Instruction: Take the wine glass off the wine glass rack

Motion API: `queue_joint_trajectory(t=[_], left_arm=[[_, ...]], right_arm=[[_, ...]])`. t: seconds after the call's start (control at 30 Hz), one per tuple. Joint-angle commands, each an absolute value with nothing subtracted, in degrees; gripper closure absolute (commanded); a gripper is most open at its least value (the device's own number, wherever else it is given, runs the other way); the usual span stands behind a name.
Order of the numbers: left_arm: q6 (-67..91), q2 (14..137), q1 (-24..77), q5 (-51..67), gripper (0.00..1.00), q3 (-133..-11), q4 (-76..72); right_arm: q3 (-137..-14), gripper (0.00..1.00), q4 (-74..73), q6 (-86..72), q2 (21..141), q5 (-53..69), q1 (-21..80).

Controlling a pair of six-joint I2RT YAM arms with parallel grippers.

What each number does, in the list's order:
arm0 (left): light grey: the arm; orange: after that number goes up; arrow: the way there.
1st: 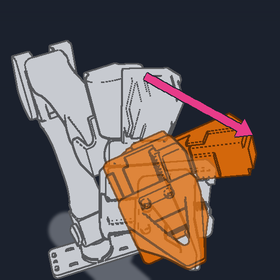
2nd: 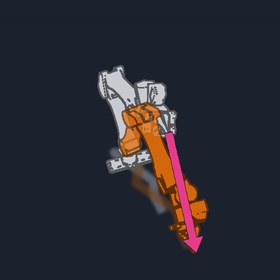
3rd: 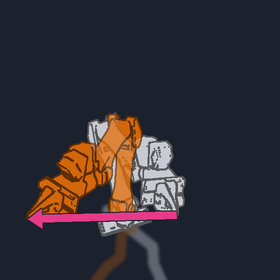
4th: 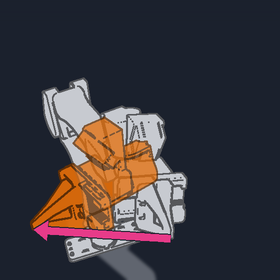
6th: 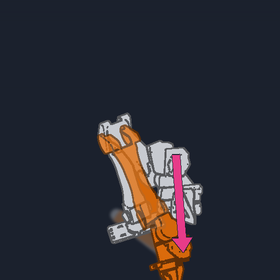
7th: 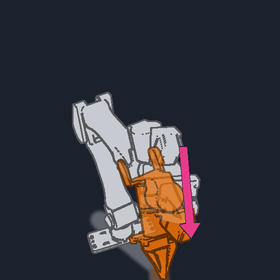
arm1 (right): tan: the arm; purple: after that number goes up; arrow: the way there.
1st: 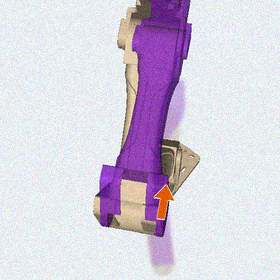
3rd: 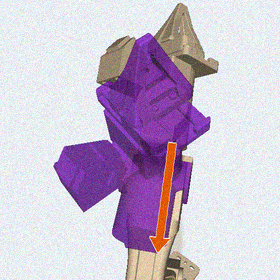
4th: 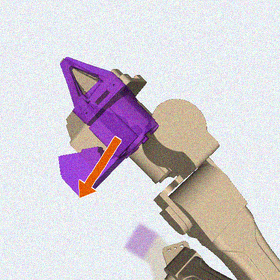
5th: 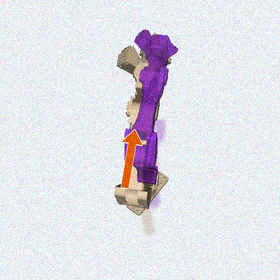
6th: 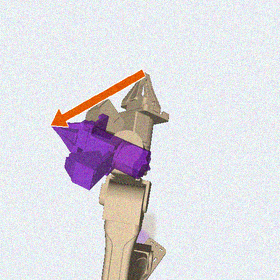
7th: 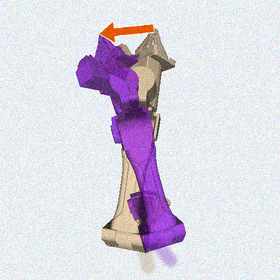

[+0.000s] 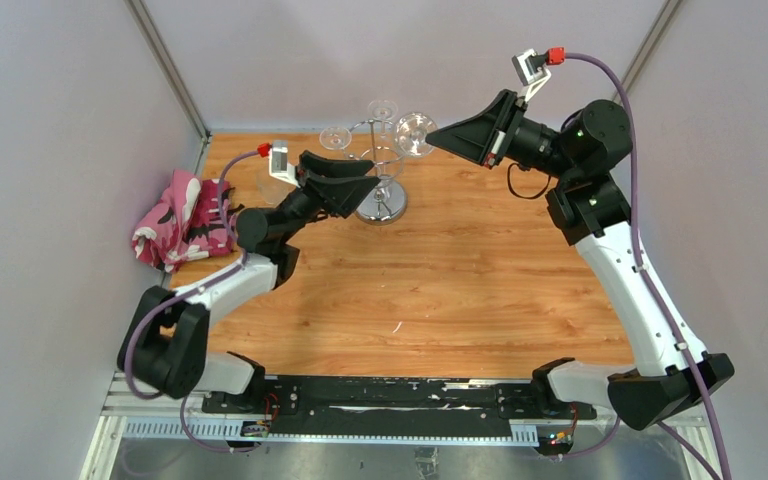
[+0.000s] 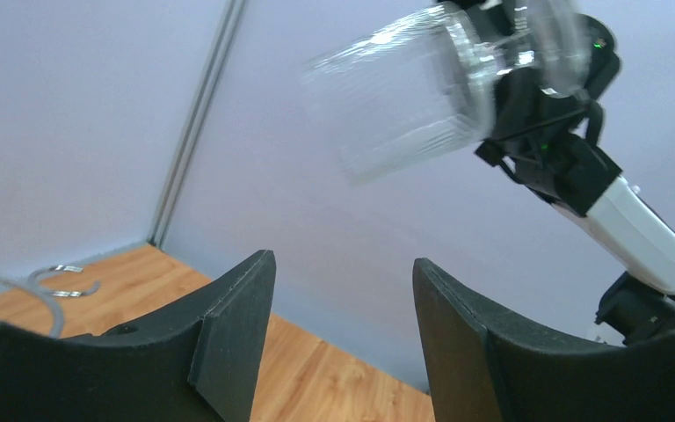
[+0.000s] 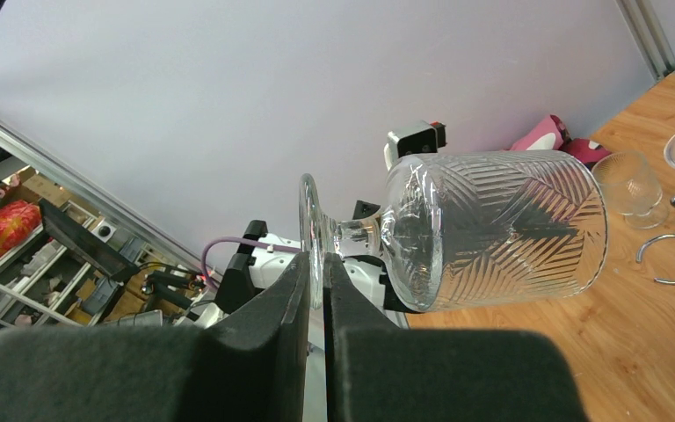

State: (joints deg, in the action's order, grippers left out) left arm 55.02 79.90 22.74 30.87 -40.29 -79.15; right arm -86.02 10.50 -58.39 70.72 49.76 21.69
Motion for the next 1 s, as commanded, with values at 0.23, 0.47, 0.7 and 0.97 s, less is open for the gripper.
queue_joint_trajectory(t=[0.23,0.47,0.7,0.97], left_arm=[[59.7,80.1,22.1,32.6,0.34,-46.6,-90.5],[60.4,82.1,22.1,32.5,0.34,-48.2,-90.5],[61.4,83.2,22.1,32.7,0.33,-49.6,-90.4],[62.1,83.8,22.1,33.5,0.34,-51.3,-90.4]], right_arm=[[-85.8,1.00,22.3,-65.3,72.1,52.5,21.0],[-83.7,1.00,28.3,-69.9,73.7,53.1,21.4],[-86.3,1.00,27.6,-69.6,75.4,53.3,23.4],[-84.8,1.00,32.1,-73.2,77.9,53.3,25.2]])
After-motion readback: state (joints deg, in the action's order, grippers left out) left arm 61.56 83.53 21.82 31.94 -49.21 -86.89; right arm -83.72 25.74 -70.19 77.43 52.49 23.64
